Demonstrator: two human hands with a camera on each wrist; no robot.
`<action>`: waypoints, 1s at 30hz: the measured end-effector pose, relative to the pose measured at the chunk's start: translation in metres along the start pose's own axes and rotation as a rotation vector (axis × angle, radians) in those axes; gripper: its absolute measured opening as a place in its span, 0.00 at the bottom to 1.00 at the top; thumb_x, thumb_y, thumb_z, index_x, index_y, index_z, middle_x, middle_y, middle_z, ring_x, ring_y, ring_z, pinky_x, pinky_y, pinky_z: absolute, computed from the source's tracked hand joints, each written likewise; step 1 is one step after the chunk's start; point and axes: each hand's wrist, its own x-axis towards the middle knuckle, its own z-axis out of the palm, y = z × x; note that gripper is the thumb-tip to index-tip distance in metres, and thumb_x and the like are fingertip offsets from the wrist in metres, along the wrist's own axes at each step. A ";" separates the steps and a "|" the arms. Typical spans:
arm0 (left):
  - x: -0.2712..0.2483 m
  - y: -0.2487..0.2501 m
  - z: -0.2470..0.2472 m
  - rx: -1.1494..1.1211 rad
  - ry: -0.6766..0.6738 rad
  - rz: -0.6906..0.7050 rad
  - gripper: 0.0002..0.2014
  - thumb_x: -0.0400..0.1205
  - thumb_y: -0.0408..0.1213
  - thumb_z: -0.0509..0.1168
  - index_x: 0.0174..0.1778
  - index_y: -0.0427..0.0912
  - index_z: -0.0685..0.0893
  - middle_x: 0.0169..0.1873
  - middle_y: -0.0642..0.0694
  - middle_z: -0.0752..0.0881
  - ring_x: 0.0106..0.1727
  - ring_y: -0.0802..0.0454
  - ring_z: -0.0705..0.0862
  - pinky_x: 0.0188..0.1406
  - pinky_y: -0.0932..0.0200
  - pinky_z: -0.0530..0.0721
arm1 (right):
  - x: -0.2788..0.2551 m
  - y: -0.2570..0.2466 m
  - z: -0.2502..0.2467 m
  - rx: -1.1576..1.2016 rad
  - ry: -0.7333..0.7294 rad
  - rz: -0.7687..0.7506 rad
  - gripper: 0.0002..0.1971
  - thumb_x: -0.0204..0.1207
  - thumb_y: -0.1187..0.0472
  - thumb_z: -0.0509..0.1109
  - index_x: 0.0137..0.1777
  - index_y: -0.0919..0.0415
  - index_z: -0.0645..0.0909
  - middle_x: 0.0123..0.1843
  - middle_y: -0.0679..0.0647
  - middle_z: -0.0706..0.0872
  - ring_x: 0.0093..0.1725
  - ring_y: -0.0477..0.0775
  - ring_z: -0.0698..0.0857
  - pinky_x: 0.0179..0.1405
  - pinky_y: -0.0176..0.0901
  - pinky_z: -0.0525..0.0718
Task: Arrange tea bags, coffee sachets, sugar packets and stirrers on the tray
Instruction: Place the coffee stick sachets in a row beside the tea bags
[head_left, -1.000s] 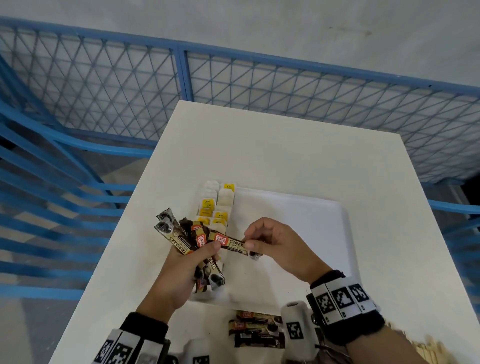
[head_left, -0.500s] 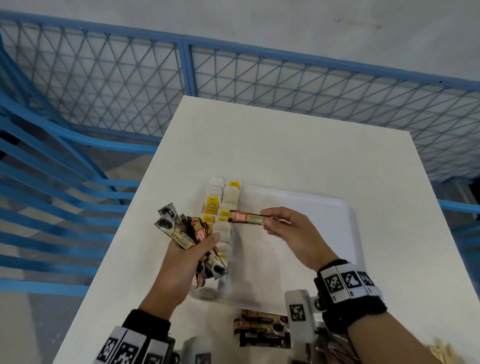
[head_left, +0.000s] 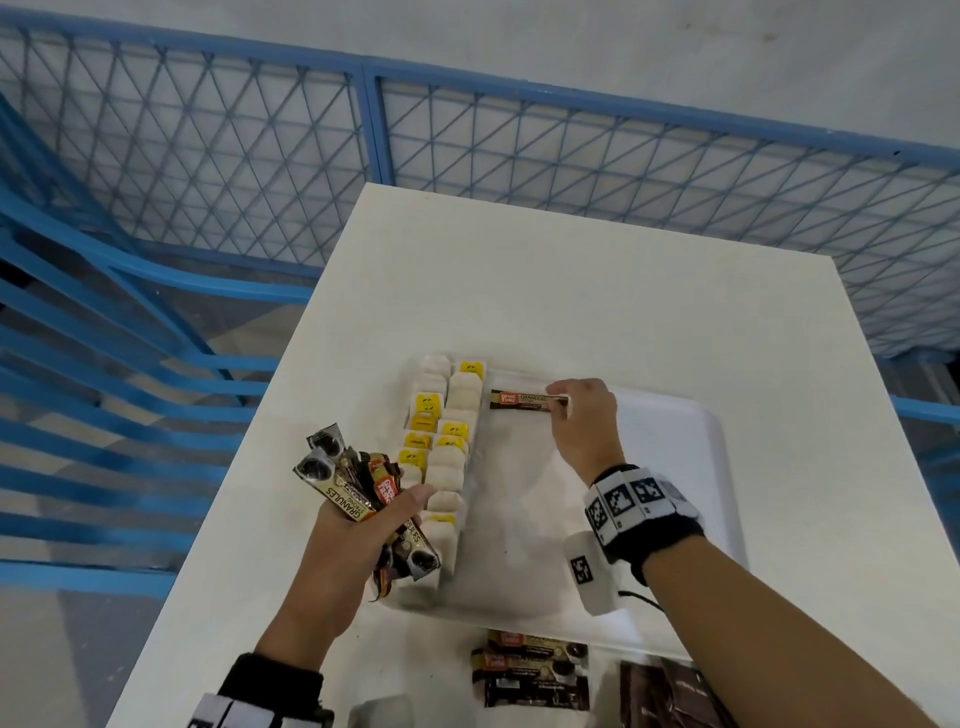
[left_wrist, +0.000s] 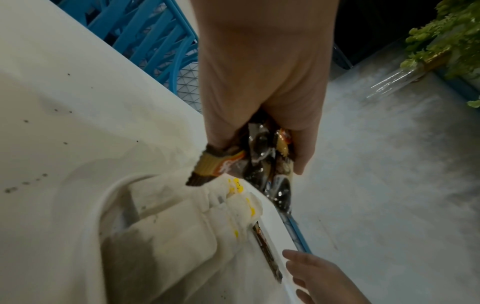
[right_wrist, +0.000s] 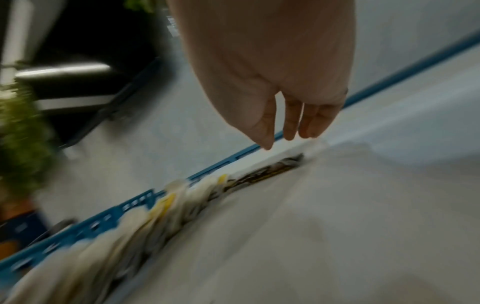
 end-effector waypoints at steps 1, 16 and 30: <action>0.001 0.000 0.000 0.016 0.003 0.003 0.06 0.75 0.29 0.70 0.42 0.46 0.85 0.29 0.51 0.90 0.33 0.53 0.89 0.32 0.61 0.85 | -0.005 -0.003 0.001 -0.067 -0.005 -0.077 0.14 0.79 0.70 0.61 0.61 0.64 0.82 0.63 0.61 0.77 0.63 0.60 0.74 0.59 0.37 0.67; 0.006 -0.009 0.006 0.102 -0.018 0.006 0.05 0.75 0.32 0.72 0.40 0.47 0.85 0.28 0.53 0.89 0.33 0.60 0.88 0.35 0.65 0.82 | -0.027 -0.023 0.022 -0.472 -0.259 -0.230 0.30 0.77 0.70 0.55 0.80 0.64 0.55 0.77 0.61 0.60 0.77 0.61 0.60 0.75 0.49 0.64; 0.004 -0.012 0.009 0.078 -0.034 -0.011 0.06 0.74 0.32 0.72 0.45 0.43 0.87 0.32 0.52 0.91 0.37 0.57 0.90 0.29 0.66 0.84 | -0.019 -0.030 0.020 -0.449 -0.316 -0.191 0.31 0.77 0.71 0.56 0.80 0.63 0.53 0.78 0.61 0.57 0.78 0.61 0.57 0.75 0.51 0.62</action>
